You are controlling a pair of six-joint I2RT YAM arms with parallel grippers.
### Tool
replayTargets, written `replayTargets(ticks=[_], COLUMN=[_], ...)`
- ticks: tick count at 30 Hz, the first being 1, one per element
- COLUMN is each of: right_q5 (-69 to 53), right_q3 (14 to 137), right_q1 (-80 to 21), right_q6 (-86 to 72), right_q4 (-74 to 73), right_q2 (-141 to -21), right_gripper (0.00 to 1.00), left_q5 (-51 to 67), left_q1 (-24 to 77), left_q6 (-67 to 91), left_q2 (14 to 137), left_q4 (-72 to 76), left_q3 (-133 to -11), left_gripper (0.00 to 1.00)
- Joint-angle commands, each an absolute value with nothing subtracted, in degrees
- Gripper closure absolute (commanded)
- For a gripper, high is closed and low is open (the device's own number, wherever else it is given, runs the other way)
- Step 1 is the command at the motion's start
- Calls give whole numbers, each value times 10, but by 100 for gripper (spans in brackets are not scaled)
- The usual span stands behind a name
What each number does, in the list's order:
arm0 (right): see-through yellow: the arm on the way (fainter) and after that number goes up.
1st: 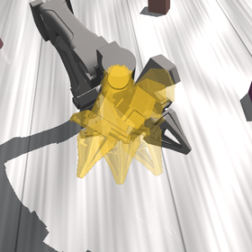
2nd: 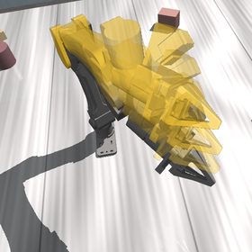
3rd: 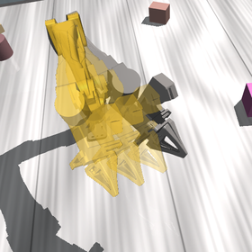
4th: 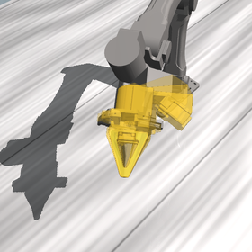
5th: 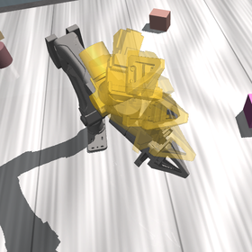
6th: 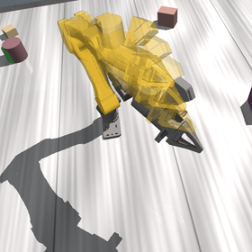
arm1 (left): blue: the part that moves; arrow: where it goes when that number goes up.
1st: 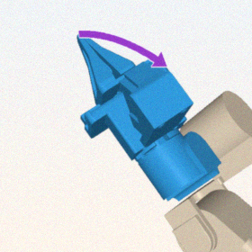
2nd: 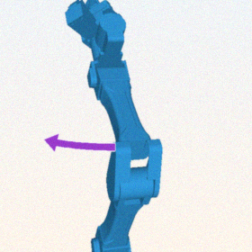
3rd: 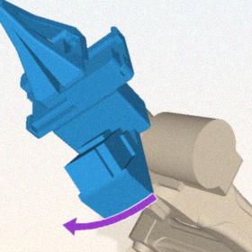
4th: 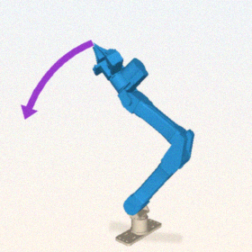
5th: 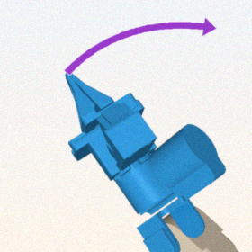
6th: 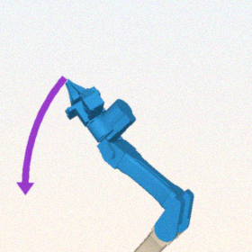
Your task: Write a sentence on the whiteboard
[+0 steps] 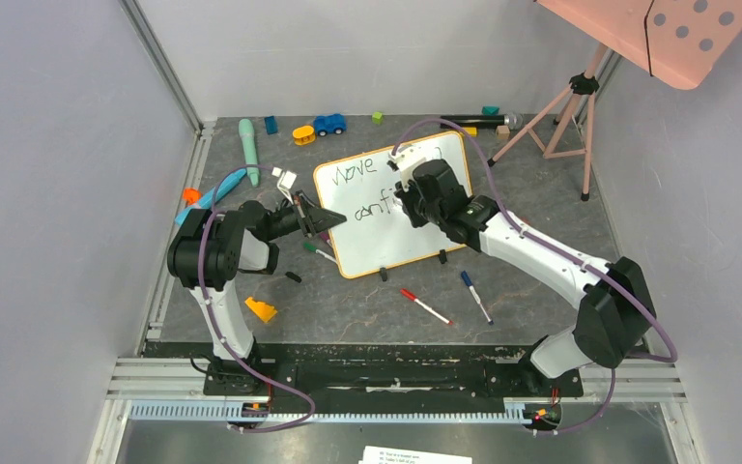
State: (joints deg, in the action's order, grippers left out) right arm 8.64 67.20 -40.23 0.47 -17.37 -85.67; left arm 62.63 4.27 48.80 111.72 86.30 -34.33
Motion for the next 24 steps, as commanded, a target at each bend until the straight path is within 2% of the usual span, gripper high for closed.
replayTargets(ticks=[1, 24], right_q5=[92, 109], right_q3=[708, 723], right_q1=[-394, -379], right_q6=[1, 2], right_q4=[-164, -174], right_q2=[-835, -863], right_gripper=[100, 100], left_q5=[599, 599], left_q1=[41, 40], left_q6=[382, 381], left_q2=[1126, 1127], left_q4=[892, 892], left_q3=[-341, -341], left_gripper=[98, 98])
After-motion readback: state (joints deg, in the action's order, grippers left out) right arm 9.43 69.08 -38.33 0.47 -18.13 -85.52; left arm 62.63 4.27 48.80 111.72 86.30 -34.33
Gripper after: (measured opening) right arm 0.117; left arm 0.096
